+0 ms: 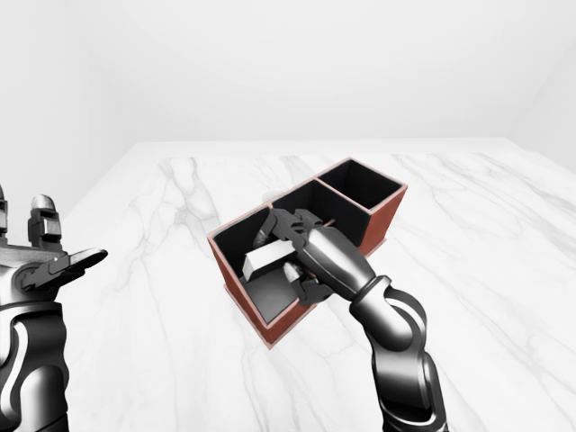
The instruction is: Pick up the book and place it in the left compartment of the caddy.
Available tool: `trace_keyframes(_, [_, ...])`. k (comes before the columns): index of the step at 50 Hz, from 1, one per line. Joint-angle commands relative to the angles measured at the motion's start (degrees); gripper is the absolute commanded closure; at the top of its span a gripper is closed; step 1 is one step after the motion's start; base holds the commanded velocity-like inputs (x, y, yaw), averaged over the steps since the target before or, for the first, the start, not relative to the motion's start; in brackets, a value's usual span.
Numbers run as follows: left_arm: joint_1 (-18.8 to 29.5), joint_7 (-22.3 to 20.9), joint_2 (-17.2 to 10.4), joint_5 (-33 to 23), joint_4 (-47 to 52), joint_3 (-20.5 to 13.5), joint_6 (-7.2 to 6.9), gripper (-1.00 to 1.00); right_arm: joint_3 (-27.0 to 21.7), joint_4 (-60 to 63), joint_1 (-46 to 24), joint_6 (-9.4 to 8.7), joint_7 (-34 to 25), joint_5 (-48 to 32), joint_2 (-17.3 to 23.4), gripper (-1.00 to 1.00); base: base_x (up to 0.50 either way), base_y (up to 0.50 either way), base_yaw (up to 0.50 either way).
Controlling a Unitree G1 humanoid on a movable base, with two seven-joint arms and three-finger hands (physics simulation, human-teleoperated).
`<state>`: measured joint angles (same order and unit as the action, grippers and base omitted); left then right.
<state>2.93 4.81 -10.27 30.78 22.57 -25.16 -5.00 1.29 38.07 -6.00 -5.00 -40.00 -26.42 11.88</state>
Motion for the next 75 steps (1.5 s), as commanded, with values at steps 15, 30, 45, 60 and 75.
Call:
trace_keyframes(15, [-0.10,0.08,-0.03,0.23,0.53,-0.21,0.00,-1.00,0.86,-2.69,-1.21,0.00,0.00,-0.07,-1.82,1.00,0.00,0.00,0.00])
trace_keyframes(30, [0.26,-0.39,-0.09,-0.14,-1.11,0.01,0.00,-1.00,1.09,-5.88,-1.77,0.00,0.00,-1.93,-2.39,1.00,0.00,0.00,0.00])
trace_keyframes(45, [0.11,0.11,-0.22,0.33,0.22,-0.27,0.00,-1.00,0.55,-8.87,-1.80,0.00,0.00,-3.35,-2.95,1.00,0.00,0.00,0.00])
trace_keyframes(60, [0.00,0.11,-0.16,0.28,0.22,-0.18,0.00,-1.00,0.74,-12.20,-1.02,0.00,0.00,-3.82,-4.14,1.00,0.00,0.00,0.00])
trace_keyframes(75, [0.08,0.11,-0.30,0.45,0.02,-0.29,0.00,-1.00,1.28,-17.07,-1.99,0.00,0.00,-3.93,-5.27,1.00,0.00,0.00,0.00])
